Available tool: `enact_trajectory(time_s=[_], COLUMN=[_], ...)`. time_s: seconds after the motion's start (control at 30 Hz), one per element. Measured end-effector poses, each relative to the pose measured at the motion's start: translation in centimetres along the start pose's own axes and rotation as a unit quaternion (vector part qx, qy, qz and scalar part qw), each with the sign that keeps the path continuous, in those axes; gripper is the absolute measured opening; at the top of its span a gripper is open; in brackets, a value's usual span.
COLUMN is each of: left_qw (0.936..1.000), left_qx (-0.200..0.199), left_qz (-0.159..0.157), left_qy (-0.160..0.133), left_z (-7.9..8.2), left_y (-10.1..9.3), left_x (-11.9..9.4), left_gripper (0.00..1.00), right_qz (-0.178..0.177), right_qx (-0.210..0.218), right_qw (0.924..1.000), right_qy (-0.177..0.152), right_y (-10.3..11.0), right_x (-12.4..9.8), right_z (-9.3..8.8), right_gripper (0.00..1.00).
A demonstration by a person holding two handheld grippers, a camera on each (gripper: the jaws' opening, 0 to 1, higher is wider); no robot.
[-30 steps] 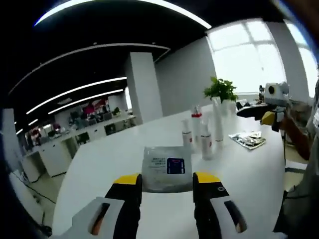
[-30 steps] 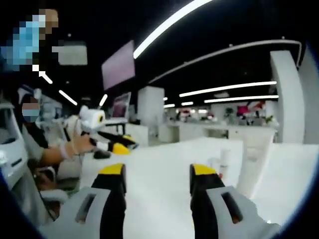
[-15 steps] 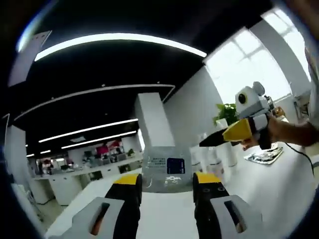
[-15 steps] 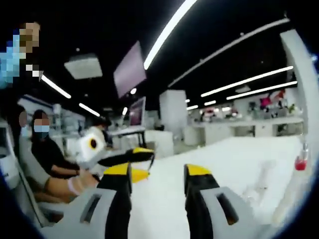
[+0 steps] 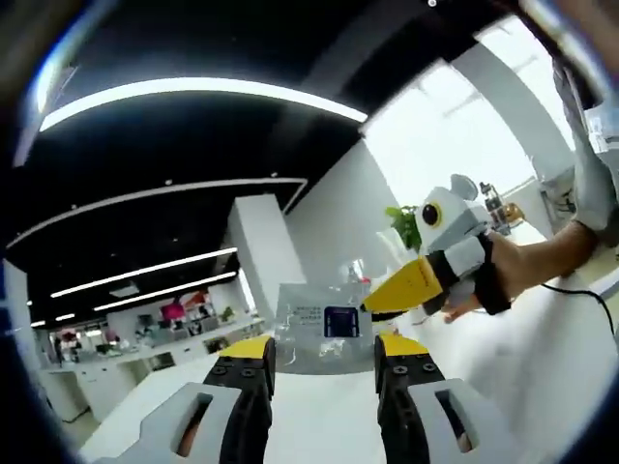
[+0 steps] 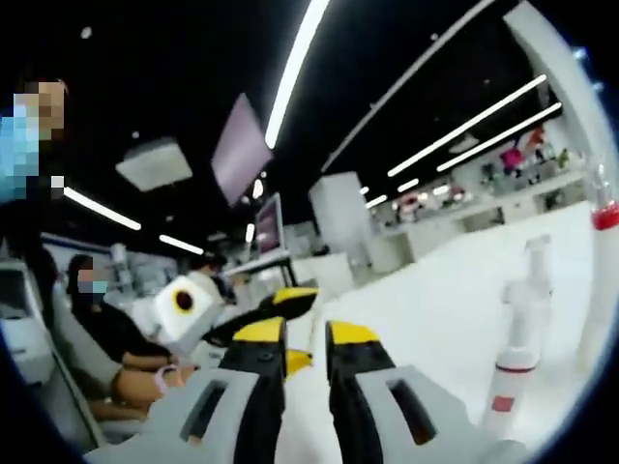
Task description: Arrange the skincare products in the storage area until every visible bottle or jar stands upright without overlapping.
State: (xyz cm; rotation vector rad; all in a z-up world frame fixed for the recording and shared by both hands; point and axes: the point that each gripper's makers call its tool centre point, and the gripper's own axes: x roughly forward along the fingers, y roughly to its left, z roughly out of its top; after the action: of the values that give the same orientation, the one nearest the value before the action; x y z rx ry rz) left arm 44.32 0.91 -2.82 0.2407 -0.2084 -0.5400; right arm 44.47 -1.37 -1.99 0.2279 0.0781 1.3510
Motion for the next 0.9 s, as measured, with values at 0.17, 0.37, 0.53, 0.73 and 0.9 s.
enact_trajectory(time_s=[0.17, 0.37, 0.53, 0.73, 0.9], left_qw=[0.9999, 0.9931, 0.951, 0.9101, 0.9177], left_qx=[-0.004, -0.103, -0.263, -0.353, -0.339], left_qz=[-0.003, -0.051, -0.156, -0.201, -0.195], left_qy=[-0.011, -0.023, -0.045, -0.08, -0.071], left_z=[0.4, 0.4, 1.4, 2.7, 2.4], left_y=[0.0, -0.5, -2.2, -2.0, -2.4], left_x=[-0.3, -0.1, -0.3, -1.3, -1.2], left_gripper=[0.4, 0.6, 0.7, 0.32, 0.19], right_qz=[-0.012, 0.001, 0.046, 0.07, 0.075], right_qx=[0.033, 0.086, 0.151, 0.164, 0.158], right_qw=[0.9994, 0.9947, 0.9842, 0.9794, 0.9806], right_qy=[-0.002, -0.056, -0.081, -0.094, -0.088], right_y=[-0.6, -0.8, -0.1, 0.8, 1.1], right_x=[0.0, -0.6, -0.7, -0.6, -0.5], right_z=[-0.2, 1.6, 2.0, 2.3, 2.1], right_gripper=[0.0, 0.0, 0.0, 0.0, 0.0])
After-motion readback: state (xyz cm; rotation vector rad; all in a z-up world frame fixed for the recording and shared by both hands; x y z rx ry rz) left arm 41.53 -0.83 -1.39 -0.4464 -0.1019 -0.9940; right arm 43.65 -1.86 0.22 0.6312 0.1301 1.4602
